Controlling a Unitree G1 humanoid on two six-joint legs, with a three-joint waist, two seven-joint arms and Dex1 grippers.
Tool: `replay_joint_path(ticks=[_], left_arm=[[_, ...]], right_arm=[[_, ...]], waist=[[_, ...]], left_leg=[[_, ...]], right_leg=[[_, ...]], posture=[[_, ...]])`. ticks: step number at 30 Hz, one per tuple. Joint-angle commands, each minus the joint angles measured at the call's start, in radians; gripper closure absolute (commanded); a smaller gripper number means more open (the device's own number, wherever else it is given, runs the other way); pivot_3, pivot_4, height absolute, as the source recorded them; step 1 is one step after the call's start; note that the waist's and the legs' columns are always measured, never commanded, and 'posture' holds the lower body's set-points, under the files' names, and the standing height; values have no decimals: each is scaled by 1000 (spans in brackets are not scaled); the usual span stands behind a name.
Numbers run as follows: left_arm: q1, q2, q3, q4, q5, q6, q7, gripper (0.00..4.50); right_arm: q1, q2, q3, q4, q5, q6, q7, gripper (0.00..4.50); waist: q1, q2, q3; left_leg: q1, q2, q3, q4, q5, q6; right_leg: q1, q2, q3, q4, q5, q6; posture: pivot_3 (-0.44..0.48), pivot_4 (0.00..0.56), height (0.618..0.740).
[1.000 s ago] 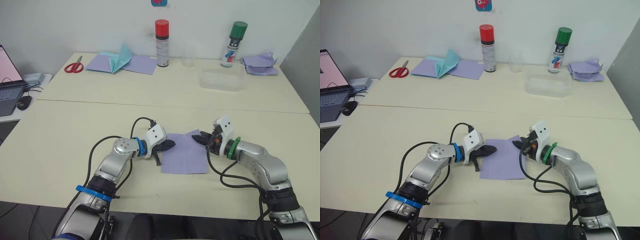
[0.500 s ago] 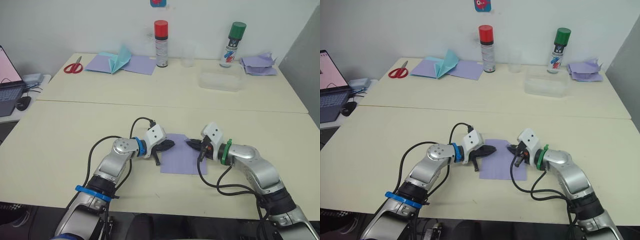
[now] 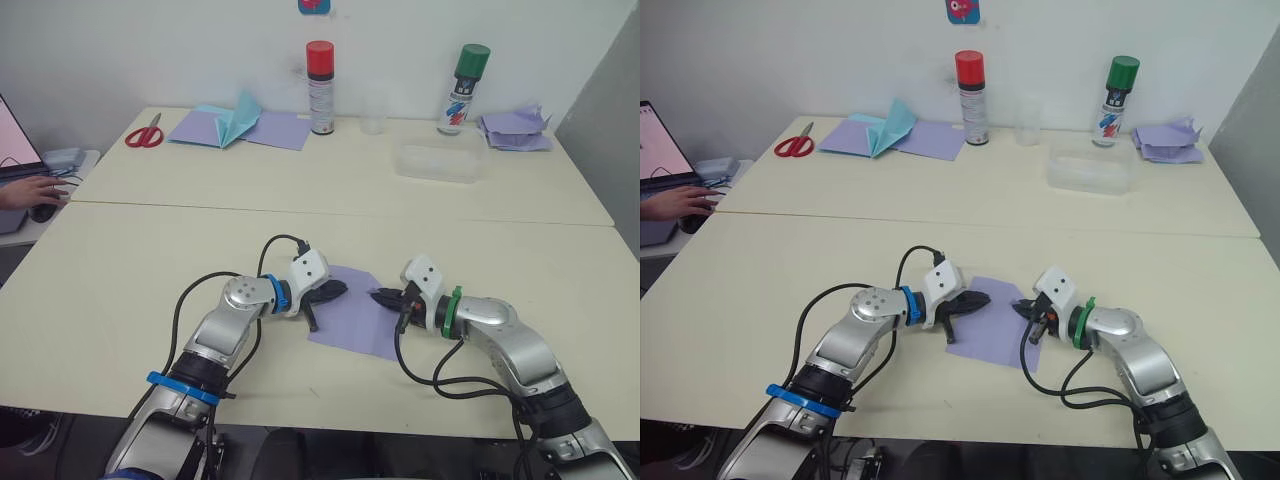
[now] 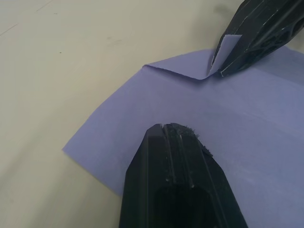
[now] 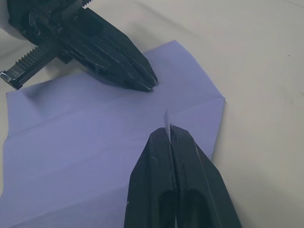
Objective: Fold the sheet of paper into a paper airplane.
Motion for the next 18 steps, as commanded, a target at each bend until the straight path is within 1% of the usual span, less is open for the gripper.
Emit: replay_joint_path(ticks=[1, 10, 18], left_arm=[[24, 18, -16, 12, 31, 20, 1, 4500], [14, 16, -16, 20, 39, 8, 5, 4500], [25, 18, -20, 11, 44, 7, 2, 4500]], right_arm=[[-17, -17, 28, 17, -40, -68, 30, 4478], [-32, 6, 38, 52, -60, -84, 45, 4478], [-33, 2, 36, 62, -70, -85, 66, 4478]], waist=[[0, 0, 0], [0, 0, 0], [0, 0, 0]], left_leg=[[0, 0, 0, 0, 0, 0], [0, 0, 0, 0, 0, 0], [1, 0, 0, 0, 0, 0]], right_leg=[[0, 0, 0, 0, 0, 0], [0, 0, 0, 0, 0, 0], [0, 0, 0, 0, 0, 0]], posture=[[0, 150, 740], [0, 150, 740], [0, 150, 740]])
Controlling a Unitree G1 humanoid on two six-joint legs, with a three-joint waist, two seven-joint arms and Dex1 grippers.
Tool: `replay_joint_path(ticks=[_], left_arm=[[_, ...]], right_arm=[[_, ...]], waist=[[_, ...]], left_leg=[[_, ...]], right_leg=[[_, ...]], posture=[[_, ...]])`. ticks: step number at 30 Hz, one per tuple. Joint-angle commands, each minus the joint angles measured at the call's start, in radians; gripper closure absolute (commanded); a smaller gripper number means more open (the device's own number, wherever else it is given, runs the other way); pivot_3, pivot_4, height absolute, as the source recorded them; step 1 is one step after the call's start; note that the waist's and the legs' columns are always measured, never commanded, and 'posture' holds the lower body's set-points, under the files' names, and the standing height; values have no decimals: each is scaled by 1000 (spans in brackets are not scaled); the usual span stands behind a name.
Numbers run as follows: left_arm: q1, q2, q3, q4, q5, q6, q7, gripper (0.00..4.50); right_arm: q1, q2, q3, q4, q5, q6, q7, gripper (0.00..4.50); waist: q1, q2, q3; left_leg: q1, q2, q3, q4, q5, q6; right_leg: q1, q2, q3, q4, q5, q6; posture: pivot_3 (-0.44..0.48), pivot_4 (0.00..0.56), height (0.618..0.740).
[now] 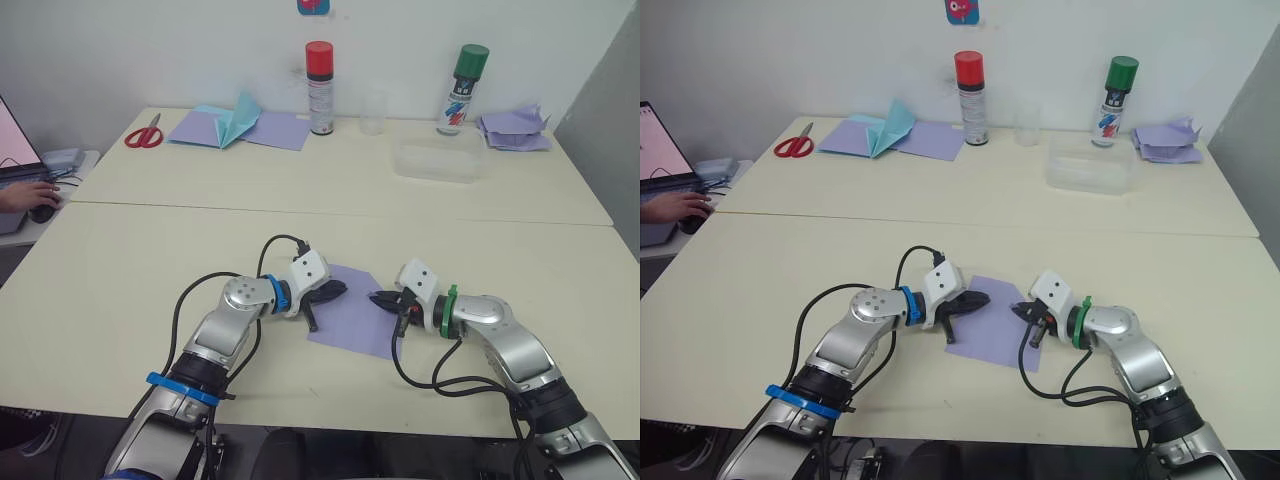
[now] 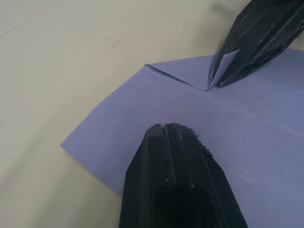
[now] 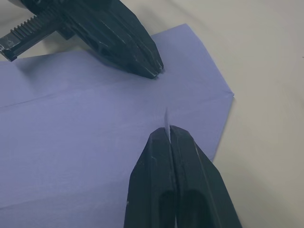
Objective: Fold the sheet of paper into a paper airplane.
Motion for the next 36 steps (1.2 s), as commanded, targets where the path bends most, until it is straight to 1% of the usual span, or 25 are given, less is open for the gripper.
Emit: replay_joint_path(ticks=[1, 4, 10, 13, 20, 24, 30, 36], left_arm=[[24, 16, -20, 13, 33, 11, 0, 4500], [24, 17, -17, 8, 30, 14, 0, 4500], [37, 44, 16, -35, 1, 47, -11, 4500], [57, 57, 11, -53, 1, 55, -17, 4500], [62, 49, -3, -47, 14, 48, -2, 4500], [59, 54, -1, -43, 19, 40, 3, 4500], [54, 69, -6, -23, 38, 13, -2, 4500], [53, 71, -12, -20, 46, 1, -1, 4500]], right_arm=[[-9, 3, 8, -4, 0, -11, 14, 4478], [-15, 14, -16, 0, 9, -13, 0, 4478], [-50, 63, -112, 5, 69, 21, -45, 4478], [-69, 80, -156, 23, 99, 45, -66, 4478], [-78, 68, -150, 58, 74, 65, -92, 4478], [-81, 68, -145, 64, 71, 136, -120, 4478], [-91, 85, -179, 77, 89, 228, -181, 4478], [-89, 77, -185, 69, 101, 273, -192, 4478]], waist=[[0, 0, 0], [0, 0, 0], [-2, 0, 0], [-2, 0, 0], [1, 0, 0], [1, 0, 0], [0, 0, 0], [0, 0, 0]], left_leg=[[0, 0, 0, 0, 0, 0], [0, 0, 0, 0, 0, 0], [0, 0, 0, 0, 0, 0], [0, 1, 0, 0, 0, 0], [0, 0, -1, 0, 0, 0], [0, 0, -1, 0, 0, 0], [0, 0, -1, 0, 0, 0], [0, 0, -1, 0, 0, 0]], right_leg=[[0, 0, 0, 0, 0, 0], [0, 0, 0, 0, 0, 0], [-1, 0, 0, 0, 0, 0], [-1, 0, 0, 0, 0, 0], [0, 0, 1, 0, 0, 0], [0, 0, 1, 0, 0, 0], [0, 0, 0, 0, 0, 0], [0, 0, 1, -1, 0, 0]], posture=[[0, 150, 740], [0, 150, 740], [0, 150, 740], [0, 150, 740], [0, 150, 740], [0, 150, 740], [0, 150, 740], [0, 150, 740]])
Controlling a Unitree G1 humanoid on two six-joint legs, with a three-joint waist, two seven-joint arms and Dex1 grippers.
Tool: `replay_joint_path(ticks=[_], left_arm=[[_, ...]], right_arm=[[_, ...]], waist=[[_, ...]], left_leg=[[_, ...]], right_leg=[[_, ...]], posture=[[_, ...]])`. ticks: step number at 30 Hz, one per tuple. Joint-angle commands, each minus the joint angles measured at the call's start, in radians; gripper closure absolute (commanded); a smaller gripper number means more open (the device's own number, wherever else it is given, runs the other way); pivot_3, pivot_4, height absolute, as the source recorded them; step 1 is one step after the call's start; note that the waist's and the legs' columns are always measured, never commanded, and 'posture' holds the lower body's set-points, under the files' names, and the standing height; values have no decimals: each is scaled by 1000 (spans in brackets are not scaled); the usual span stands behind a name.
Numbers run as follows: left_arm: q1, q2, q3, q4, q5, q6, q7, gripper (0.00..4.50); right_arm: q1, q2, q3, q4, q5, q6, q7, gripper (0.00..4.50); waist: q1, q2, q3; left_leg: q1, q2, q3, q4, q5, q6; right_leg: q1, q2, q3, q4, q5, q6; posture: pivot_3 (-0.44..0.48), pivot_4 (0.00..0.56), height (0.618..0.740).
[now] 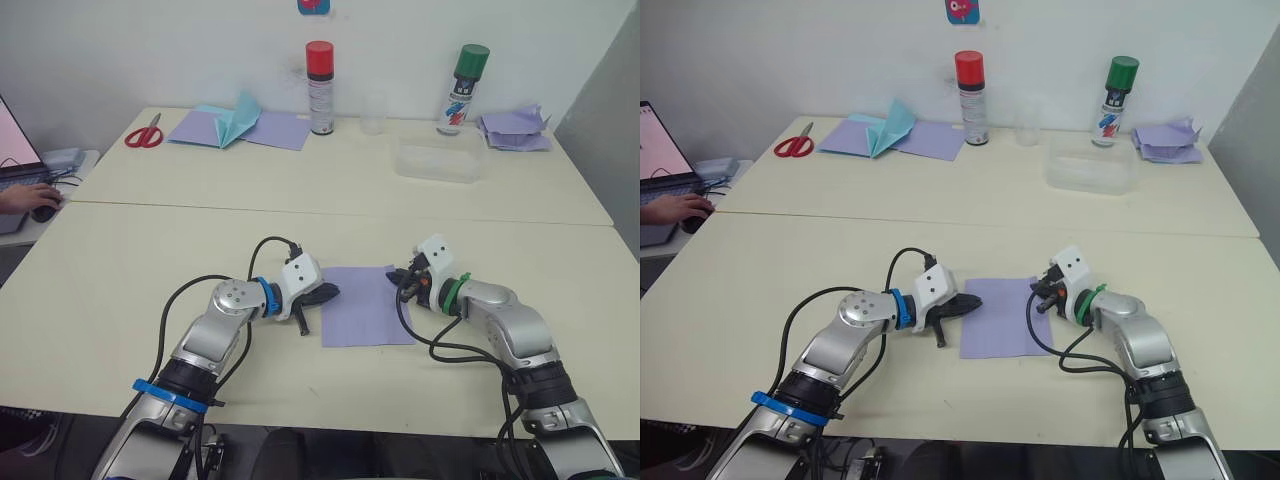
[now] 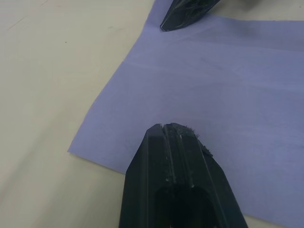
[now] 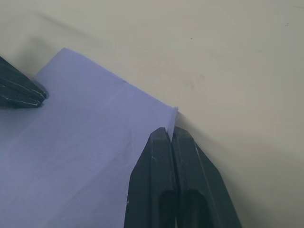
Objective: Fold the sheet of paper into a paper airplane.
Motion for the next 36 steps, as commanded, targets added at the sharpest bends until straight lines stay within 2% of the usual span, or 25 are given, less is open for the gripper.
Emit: replay_joint_path(ticks=[1, 19, 36], left_arm=[[14, 24, -23, 33, 47, 3, 1, 4500], [-25, 11, -30, 104, 53, -75, -12, 4500], [-24, -48, -90, 131, 109, -120, -10, 4500]], right_arm=[[0, -9, -26, -17, 11, 32, -15, 4478], [-18, -4, -102, -110, 162, 255, -23, 4478], [-115, 75, -258, -162, 332, 572, -149, 4478]], waist=[[0, 0, 0], [1, 0, 0], [2, 1, 0]], left_leg=[[0, 0, 0, 0, 0, 0], [-1, -1, -1, 0, 0, 0], [-1, -1, -1, -1, 0, 0]], right_leg=[[0, 0, 0, 0, 0, 0], [0, 0, 0, -1, 0, 0], [1, 0, 1, -1, 0, 0]], posture=[[0, 150, 740], [0, 150, 740], [0, 150, 740]])
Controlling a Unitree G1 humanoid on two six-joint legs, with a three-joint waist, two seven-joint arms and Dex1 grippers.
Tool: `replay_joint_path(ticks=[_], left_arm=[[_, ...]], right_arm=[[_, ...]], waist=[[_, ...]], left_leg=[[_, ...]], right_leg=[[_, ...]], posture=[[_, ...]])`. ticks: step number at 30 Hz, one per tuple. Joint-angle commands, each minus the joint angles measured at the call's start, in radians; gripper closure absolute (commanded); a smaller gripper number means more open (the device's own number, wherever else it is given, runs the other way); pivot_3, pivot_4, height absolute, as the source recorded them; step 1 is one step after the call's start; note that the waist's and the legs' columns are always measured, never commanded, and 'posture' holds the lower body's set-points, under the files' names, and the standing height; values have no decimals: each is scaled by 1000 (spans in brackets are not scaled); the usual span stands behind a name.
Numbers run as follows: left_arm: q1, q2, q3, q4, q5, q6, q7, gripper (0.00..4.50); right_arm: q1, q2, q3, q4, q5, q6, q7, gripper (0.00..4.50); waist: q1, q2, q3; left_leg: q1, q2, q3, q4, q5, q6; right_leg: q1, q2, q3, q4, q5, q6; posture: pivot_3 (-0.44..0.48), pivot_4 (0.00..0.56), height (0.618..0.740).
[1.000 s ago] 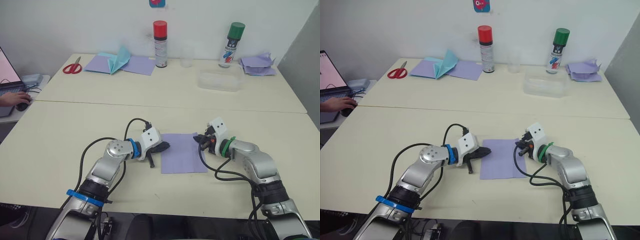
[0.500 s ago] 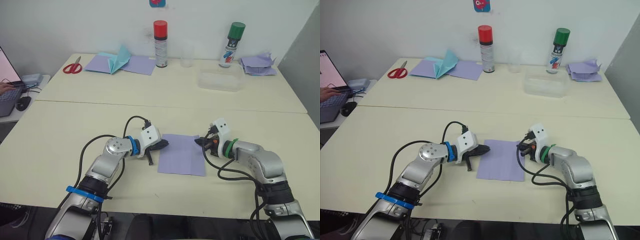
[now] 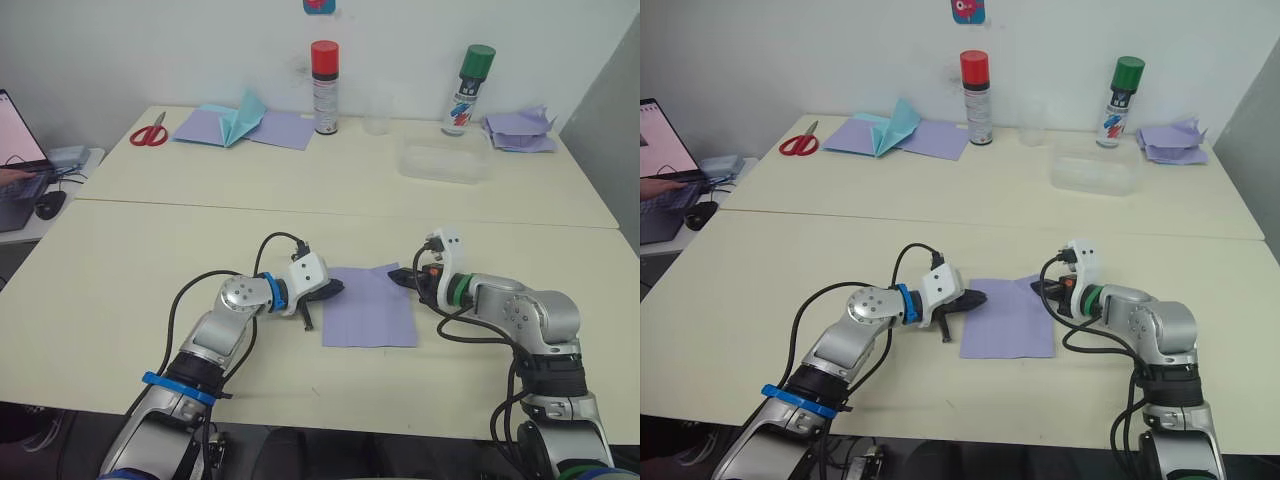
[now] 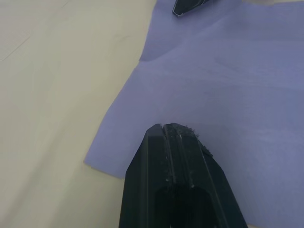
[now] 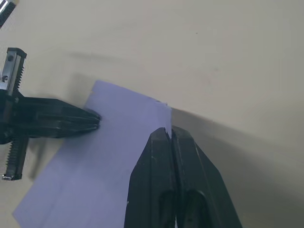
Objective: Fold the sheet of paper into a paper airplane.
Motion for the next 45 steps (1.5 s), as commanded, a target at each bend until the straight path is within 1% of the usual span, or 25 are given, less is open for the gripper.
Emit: replay_joint_path(ticks=[1, 8, 14, 18, 25, 32, 40, 43, 45], left_arm=[[22, -15, -60, 47, 46, 0, -10, 4500], [4, -24, -62, 95, 74, -32, -7, 4500], [3, -29, -64, 110, 87, -45, -10, 4500], [2, -30, -63, 114, 87, -48, -10, 4500], [-4, -33, -61, 117, 86, -48, -12, 4500], [-4, -36, -61, 120, 85, -49, -11, 4500], [-4, -37, -58, 121, 84, -49, -9, 4500], [-2, -36, -58, 118, 83, -48, -11, 4500], [-1, -36, -59, 118, 83, -49, -12, 4500]], right_arm=[[-36, 16, -45, -46, 55, 62, -26, 4478], [-71, 77, -144, -58, 123, 201, -86, 4478], [-127, 208, -283, -52, 149, 321, -186, 4478], [-150, 274, -339, -46, 131, 343, -250, 4478], [-166, 354, -398, -29, 115, 342, -335, 4478], [-189, 427, -447, -41, 113, 380, -377, 4478], [-196, 435, -462, -50, 120, 404, -372, 4478], [-202, 429, -465, -54, 130, 401, -361, 3880], [-210, 414, -467, -56, 141, 397, -346, 3163]], waist=[[1, 0, 0], [2, 1, -1], [2, 2, -2], [3, 3, -3], [2, 3, -3], [1, 4, -3], [1, 4, -3], [1, 4, -3], [1, 4, -3]], left_leg=[[0, 0, 0, 0, 0, 0], [0, -1, 0, 0, 0, 0], [0, -1, 0, 0, 0, 0], [0, -1, -1, 0, 0, 0], [0, -2, 0, -1, 0, 0], [0, -1, -1, -1, 0, 0], [0, -2, -1, -1, 0, 0], [0, -2, 0, -1, 0, 0], [0, -2, -1, -2, 0, 0]], right_leg=[[0, 0, 0, 0, 0, 0], [0, 0, 0, 0, 0, 0], [0, 0, 0, 0, 0, 0], [1, 0, 0, 0, 0, 0], [0, 0, 0, 0, 0, 0], [0, 0, 0, 0, 0, 0], [0, 0, 0, -1, 0, 0], [0, 0, 0, -1, 0, 0], [0, 0, 0, -1, 0, 0]], posture=[[0, 150, 740], [0, 150, 740], [0, 150, 740], [0, 150, 740], [0, 150, 740], [0, 150, 740], [0, 150, 740], [0, 150, 740], [0, 150, 740]])
